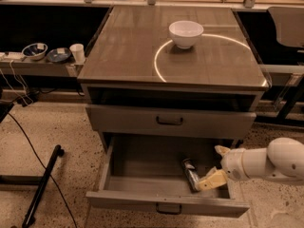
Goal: Pick redbull can from middle drawer and place on counter
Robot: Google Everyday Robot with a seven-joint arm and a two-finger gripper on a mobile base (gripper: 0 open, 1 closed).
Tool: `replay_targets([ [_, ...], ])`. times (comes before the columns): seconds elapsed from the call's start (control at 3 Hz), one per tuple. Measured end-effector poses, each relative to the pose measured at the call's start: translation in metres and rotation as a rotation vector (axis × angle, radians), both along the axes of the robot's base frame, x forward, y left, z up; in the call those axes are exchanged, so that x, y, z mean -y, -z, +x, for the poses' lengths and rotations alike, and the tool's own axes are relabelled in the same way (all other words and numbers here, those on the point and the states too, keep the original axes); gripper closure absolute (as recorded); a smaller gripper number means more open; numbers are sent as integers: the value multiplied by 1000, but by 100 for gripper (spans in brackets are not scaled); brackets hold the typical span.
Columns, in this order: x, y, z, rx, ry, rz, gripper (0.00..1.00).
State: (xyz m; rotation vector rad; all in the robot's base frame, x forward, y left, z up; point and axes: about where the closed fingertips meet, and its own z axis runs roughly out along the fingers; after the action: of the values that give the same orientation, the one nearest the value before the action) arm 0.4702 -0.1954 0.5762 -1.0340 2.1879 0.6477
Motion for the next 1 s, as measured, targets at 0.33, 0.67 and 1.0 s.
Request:
replay_targets([
  [0.33, -19, 47, 20, 73, 20, -3, 0],
  [0.67, -22, 87, 35, 126, 67, -28, 0],
  [1.0, -19, 111, 49, 144, 107, -48, 0],
])
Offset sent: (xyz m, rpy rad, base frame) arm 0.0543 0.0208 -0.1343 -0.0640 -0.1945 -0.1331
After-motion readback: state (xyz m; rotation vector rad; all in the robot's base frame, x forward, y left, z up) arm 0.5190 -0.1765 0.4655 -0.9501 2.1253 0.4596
